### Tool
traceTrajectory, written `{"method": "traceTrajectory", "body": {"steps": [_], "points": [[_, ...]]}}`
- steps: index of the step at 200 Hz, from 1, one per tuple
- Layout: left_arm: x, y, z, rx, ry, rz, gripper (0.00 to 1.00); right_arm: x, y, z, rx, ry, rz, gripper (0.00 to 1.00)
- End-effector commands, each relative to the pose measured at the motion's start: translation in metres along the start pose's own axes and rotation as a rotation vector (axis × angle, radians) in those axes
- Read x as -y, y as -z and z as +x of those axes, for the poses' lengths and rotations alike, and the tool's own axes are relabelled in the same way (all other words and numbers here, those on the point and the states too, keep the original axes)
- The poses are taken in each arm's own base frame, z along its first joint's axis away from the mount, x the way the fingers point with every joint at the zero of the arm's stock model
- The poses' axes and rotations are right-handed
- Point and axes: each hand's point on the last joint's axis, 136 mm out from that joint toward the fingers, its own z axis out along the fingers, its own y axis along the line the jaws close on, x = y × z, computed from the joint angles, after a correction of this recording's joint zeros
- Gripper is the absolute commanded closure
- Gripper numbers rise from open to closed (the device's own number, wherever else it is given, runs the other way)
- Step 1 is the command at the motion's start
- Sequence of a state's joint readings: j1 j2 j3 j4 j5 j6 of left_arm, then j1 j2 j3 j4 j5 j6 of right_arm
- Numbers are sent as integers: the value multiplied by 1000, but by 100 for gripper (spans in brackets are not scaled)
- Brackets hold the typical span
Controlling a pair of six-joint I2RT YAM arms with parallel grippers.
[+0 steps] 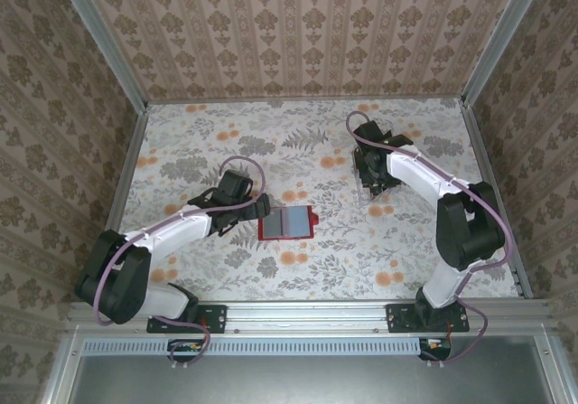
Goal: Put the credit cards into the card holder
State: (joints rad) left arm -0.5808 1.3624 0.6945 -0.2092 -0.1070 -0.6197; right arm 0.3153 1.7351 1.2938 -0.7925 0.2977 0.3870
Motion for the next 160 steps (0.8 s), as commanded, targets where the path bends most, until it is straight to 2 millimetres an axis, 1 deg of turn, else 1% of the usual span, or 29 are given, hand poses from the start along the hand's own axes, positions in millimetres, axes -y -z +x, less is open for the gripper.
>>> {"method": "traceTrajectory", "body": {"steps": [1, 41, 79, 132, 160], "points": [[3, -3, -4, 1, -13, 15, 0, 4, -6, -1, -15, 22, 26, 59], [3, -6, -2, -9, -18, 15, 0, -4, -11, 0, -28, 21, -13, 64], [4, -8, -1, -14, -12, 18, 0, -8, -9, -3, -20, 7, -50, 68], [4, -10, 0, -19, -12, 16, 0, -8, -10, -7, -26, -28, -98, 73], [4, -11, 0, -19, -11, 18, 0, -7, -10, -7, -31, -40, -113, 79]]}}
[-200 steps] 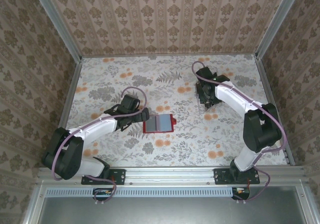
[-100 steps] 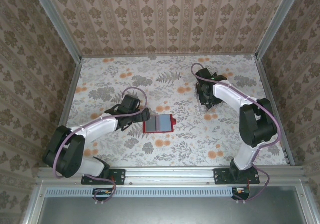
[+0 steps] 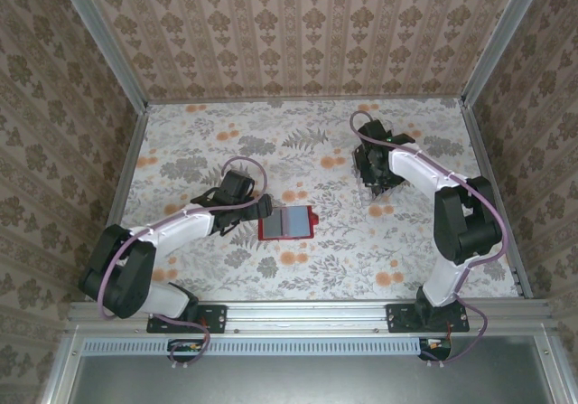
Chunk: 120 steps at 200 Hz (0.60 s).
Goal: Put the credit cards into the card holder
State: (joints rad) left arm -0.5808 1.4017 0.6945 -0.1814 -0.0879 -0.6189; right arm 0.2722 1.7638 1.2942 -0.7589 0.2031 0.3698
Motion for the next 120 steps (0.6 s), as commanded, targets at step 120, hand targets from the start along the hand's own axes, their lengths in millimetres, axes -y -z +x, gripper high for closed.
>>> {"method": "traceTrajectory", "body": {"steps": [120], "points": [[1, 5, -5, -5, -15, -1, 0, -16, 52, -24, 80, -39, -217, 100]]}}
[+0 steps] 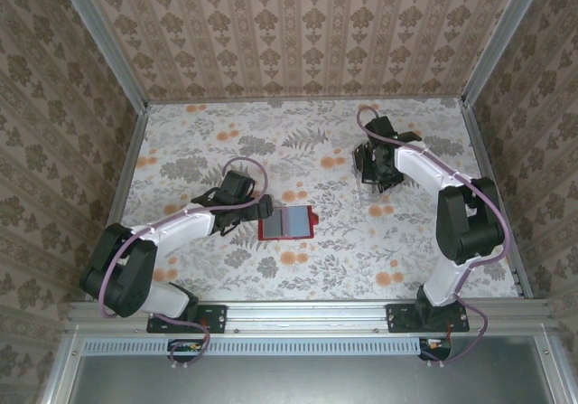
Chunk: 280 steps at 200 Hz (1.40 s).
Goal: Put the credit cards into the card holder
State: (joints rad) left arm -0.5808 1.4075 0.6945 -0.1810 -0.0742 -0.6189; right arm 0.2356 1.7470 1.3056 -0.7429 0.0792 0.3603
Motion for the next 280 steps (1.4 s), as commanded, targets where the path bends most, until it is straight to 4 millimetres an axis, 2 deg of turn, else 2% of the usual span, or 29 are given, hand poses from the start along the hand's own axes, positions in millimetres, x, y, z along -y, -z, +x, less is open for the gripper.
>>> {"method": "traceTrajectory", "body": {"steps": [1, 20, 45, 61, 78, 83, 85, 92, 136, 153, 189, 195, 215, 280], "points": [[-1, 7, -8, 7, -15, -10, 0, -14, 46, -17, 88, -4, -103, 100], [-1, 8, -8, 4, -30, -17, 0, -22, 67, -24, 137, -29, -166, 100], [-3, 11, -7, 4, -47, -23, 0, -45, 93, -25, 206, -45, -279, 100], [-6, 12, -5, 0, -57, -29, 0, -65, 105, -17, 239, -44, -351, 100], [-8, 14, -3, -1, -67, -34, 0, -96, 114, -4, 287, -43, -466, 100], [-9, 15, -2, -3, -70, -37, 0, -105, 110, 1, 290, -48, -493, 100], [-9, 15, -1, -4, -71, -38, 0, -107, 117, 2, 311, -50, -515, 100], [-11, 16, 0, -6, -75, -41, 0, -120, 120, 10, 326, -56, -570, 100], [-18, 19, 10, -18, -73, -55, 0, -183, 107, 62, 367, -86, -783, 100], [-18, 19, 15, -26, -73, -61, 0, -197, 97, 79, 372, -74, -803, 100], [-12, 16, 26, -32, -112, -69, 0, -204, 81, 92, 367, -89, -835, 100], [-11, 15, 27, -32, -119, -72, 0, -205, 69, 96, 346, -89, -820, 100], [-8, 12, 29, -31, -129, -78, 0, -208, 59, 101, 332, -86, -823, 100], [-4, -2, 41, -51, -158, -98, 0, -210, 37, 106, 328, -85, -821, 100]]}}
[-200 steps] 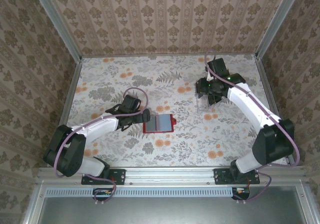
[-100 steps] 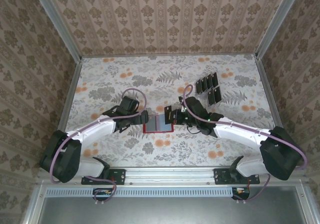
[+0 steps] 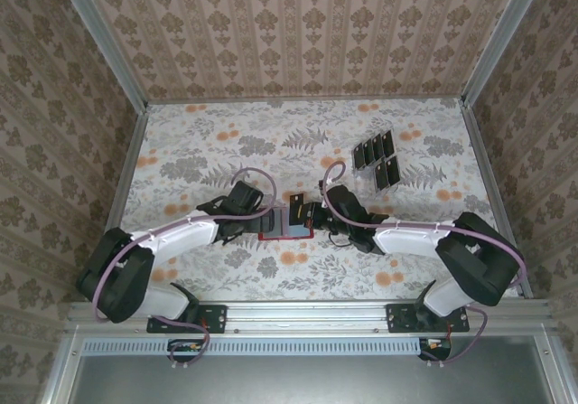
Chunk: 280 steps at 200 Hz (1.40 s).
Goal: Put the credit cards into the card holder
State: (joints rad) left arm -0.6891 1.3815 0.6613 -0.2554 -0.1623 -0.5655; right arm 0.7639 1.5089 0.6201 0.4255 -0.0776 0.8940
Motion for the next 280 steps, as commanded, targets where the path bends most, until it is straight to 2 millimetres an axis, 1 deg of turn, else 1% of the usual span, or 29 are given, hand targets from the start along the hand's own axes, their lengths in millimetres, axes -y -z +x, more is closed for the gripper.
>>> {"method": "traceTrajectory", "body": {"steps": [1, 43, 89, 121, 194, 280], "points": [[-4, -8, 8, -11, -2, -34, 0, -4, -5, -4, 38, 0, -25, 100], [-6, -14, 16, -30, -13, -59, 0, 5, -14, 2, 34, -19, -30, 100], [-18, -15, 27, -58, 0, -121, 0, 9, -22, 7, 38, -59, -63, 100], [-23, -16, 33, -68, 17, -138, 0, 9, -25, 9, 36, -65, -77, 100], [-23, -18, 34, -73, 14, -143, 0, 15, -32, 13, 43, -84, -92, 100], [-24, -19, 36, -74, 14, -143, 0, 14, -42, 19, 22, -102, -118, 100]]}}
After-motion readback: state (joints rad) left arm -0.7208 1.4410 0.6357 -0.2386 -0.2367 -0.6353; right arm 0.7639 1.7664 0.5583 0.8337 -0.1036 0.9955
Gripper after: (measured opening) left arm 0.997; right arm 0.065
